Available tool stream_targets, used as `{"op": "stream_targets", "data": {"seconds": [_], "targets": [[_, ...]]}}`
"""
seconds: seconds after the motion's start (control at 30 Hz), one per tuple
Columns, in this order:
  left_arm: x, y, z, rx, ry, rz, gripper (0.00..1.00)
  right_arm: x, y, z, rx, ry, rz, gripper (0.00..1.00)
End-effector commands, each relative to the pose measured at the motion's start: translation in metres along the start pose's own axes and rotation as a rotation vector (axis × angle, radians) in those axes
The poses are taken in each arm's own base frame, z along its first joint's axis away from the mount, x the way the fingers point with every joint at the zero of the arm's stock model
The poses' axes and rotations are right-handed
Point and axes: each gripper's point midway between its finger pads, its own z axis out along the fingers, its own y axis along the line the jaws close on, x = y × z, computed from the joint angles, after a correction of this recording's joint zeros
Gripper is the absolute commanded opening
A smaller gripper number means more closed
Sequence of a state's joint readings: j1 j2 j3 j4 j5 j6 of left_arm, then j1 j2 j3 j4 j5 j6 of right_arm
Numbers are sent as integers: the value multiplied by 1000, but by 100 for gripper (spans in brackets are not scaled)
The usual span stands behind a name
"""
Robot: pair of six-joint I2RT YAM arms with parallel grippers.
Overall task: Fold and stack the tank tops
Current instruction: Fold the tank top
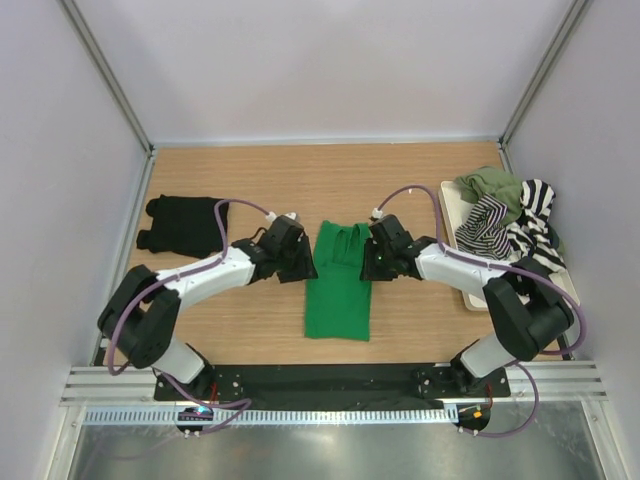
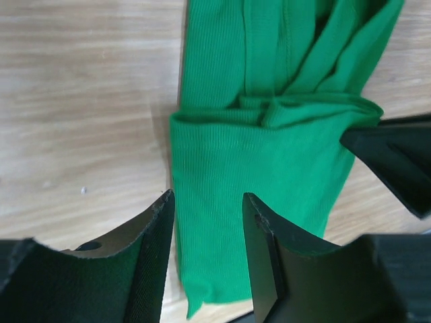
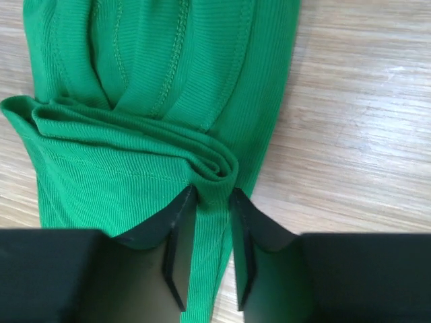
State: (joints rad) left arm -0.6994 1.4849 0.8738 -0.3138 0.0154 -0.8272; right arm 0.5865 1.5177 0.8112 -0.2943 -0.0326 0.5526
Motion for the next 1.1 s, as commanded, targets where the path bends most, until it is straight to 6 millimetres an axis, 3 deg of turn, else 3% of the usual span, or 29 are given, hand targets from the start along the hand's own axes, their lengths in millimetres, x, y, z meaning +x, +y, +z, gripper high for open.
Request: {"op": "stream_targets", "data": {"seconds": [0.0,0.13,0.33,0.47,0.53,0.67,0.87,1.07], "targets": [[-19,-13,14,40,-12,31,45,-30,19,-1,-53,-74,-10,28],[-24,-10,30,19,8,21,45,-40,23,0,-52,-74,-18,11],[-25,-8,43,14,20,8,45,-43,29,-6,-79,-85,-22,8],[-26,-14,45,31,29,4,16,-44,29,-8,-79,-86,-23,7],[-28,-15,39,33,19,3,0,-43,32,-11,-91,-82,-24,6],[-37,-21,17,57,-26,7,0,-46,37,-26,-115,-97,-23,6],[-34,-32,-19,133,-53,-5,0,-39,41,-54,-168,-120,-6,6],[-15,-34,-27,166,-15,-18,0,-23,32,-70,-170,-121,21,7]]}}
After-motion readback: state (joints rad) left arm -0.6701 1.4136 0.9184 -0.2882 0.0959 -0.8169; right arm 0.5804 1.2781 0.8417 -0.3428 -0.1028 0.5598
